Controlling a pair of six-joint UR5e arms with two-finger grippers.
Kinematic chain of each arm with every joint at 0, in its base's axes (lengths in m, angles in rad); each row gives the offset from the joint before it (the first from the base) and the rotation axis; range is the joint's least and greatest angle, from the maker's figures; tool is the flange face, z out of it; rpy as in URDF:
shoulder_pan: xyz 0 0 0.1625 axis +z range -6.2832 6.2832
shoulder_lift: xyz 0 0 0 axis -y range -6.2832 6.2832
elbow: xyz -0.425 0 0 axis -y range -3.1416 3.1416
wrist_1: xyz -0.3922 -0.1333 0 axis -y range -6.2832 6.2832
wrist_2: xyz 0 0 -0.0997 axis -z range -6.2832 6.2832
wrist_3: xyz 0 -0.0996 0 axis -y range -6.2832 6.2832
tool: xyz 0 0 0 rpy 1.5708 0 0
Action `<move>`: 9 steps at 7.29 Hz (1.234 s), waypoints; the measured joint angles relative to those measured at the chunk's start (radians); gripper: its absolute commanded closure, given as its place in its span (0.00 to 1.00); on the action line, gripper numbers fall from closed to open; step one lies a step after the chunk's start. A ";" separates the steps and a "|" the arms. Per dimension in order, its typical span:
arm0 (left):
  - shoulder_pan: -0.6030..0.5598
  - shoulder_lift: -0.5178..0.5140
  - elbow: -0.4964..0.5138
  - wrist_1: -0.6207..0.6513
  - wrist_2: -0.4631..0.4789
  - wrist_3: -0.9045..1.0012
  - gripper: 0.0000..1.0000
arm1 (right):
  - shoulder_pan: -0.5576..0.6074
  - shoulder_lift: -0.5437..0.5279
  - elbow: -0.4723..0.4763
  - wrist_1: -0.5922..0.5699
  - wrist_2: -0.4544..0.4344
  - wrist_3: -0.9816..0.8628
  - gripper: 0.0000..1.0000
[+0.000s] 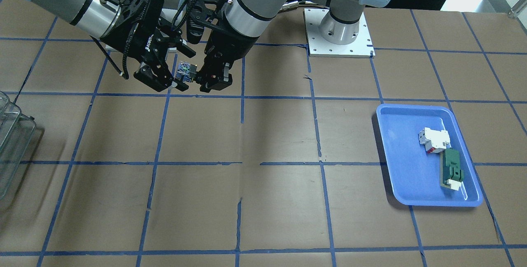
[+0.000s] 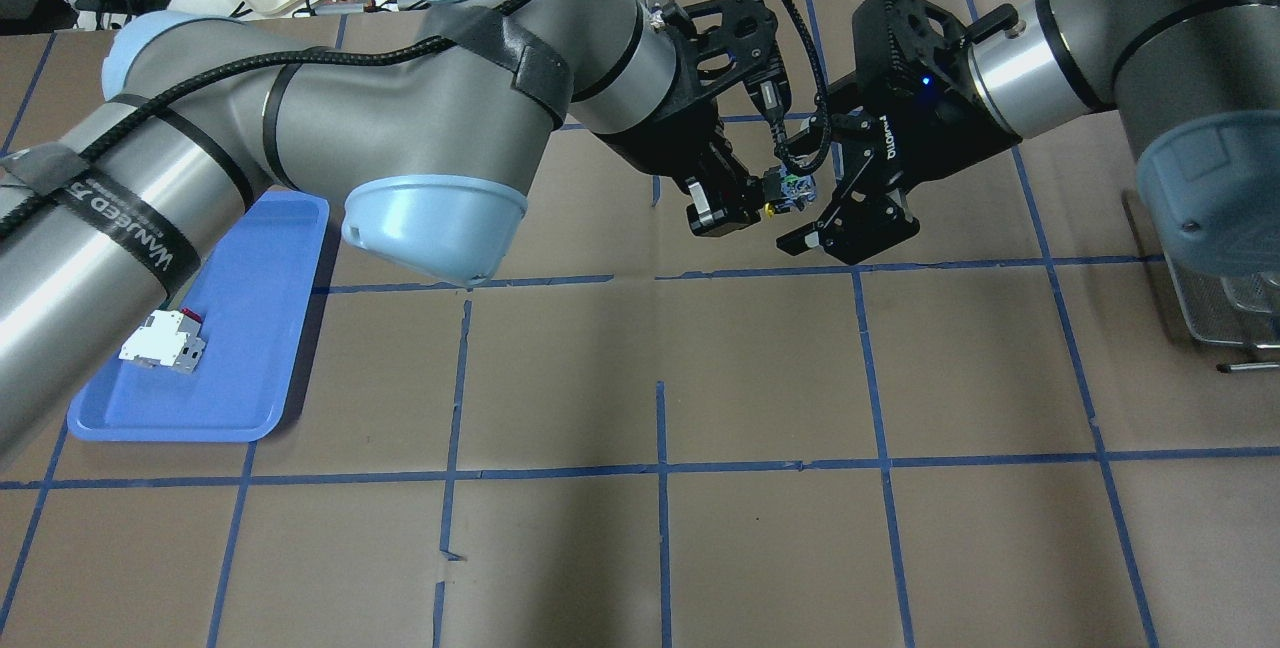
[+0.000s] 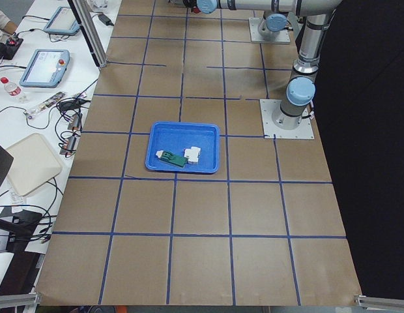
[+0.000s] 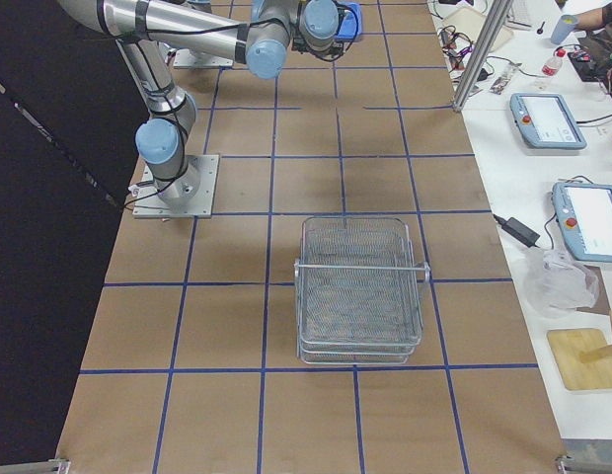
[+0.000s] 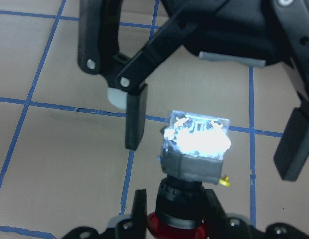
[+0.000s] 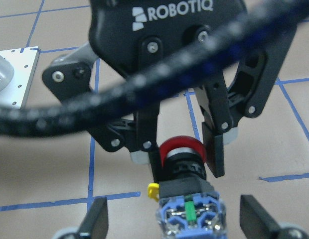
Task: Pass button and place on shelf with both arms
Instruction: 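Grasp the button's red cap with the right gripper beside the left gripper, then open the left gripper and pull it back while the right gripper carries the button away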
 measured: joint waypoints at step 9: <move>-0.005 0.017 -0.005 0.000 0.002 0.000 0.09 | 0.001 -0.004 -0.006 -0.003 -0.011 -0.011 1.00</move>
